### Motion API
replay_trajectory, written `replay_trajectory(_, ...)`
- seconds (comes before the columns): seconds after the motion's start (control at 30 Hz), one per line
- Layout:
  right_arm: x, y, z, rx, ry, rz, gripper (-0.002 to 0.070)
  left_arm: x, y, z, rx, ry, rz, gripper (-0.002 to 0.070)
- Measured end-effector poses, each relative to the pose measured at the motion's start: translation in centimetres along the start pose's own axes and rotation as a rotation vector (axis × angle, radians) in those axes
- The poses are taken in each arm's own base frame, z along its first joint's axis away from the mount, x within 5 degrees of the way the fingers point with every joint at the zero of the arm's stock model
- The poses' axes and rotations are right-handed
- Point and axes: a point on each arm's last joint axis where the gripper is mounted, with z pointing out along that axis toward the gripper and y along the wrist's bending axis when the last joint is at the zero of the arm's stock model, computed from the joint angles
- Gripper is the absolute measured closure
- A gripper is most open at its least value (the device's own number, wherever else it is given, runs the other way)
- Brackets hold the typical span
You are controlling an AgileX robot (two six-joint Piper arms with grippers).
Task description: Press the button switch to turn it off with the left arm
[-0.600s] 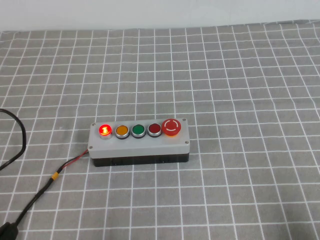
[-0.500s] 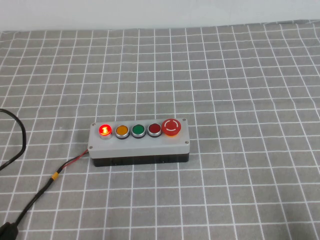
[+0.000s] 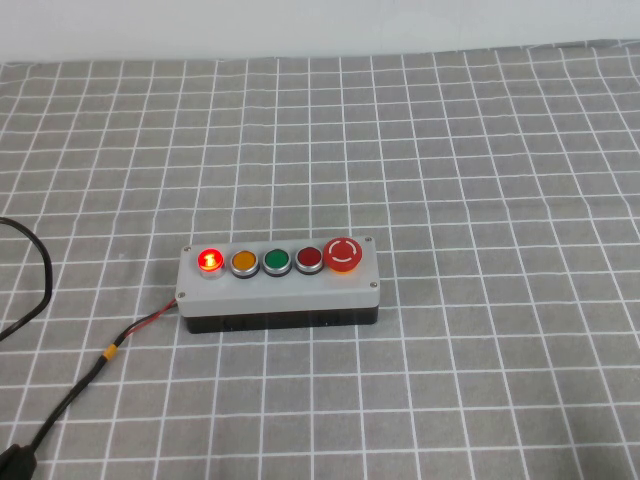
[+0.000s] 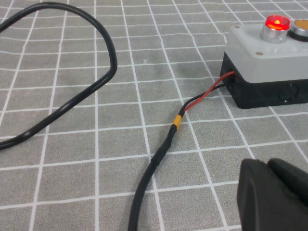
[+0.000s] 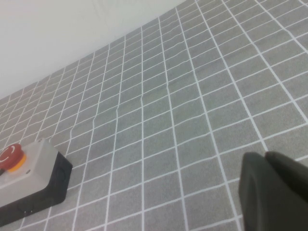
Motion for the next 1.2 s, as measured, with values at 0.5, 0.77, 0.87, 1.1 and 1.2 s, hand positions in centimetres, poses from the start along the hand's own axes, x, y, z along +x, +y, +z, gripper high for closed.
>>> replay_trajectory(0.5, 0.0, 0.0, 0.0, 0.000, 0.000, 0.000, 0.0694, 0.0, 0.0, 0.0, 0.000, 0.000, 0.000, 0.0678)
replay_trajectory(0.77, 0.0, 0.0, 0.0, 0.000, 0.000, 0.000, 0.0694, 0.0, 0.0, 0.0, 0.000, 0.000, 0.000, 0.0678)
replay_trajectory(0.87, 0.0, 0.0, 0.0, 0.000, 0.000, 0.000, 0.0694, 0.0, 0.0, 0.0, 0.000, 0.000, 0.000, 0.0678)
replay_trajectory(1.1, 0.0, 0.0, 0.0, 0.000, 0.000, 0.000, 0.0694, -0.8, 0.1, 0.0, -0.006, -0.088, -0.002, 0.0678)
replay_trajectory(1.2, 0.0, 0.0, 0.0, 0.000, 0.000, 0.000, 0.0694, -1.9, 0.1, -0.2, -0.007, -0.216, -0.046, 0.0678)
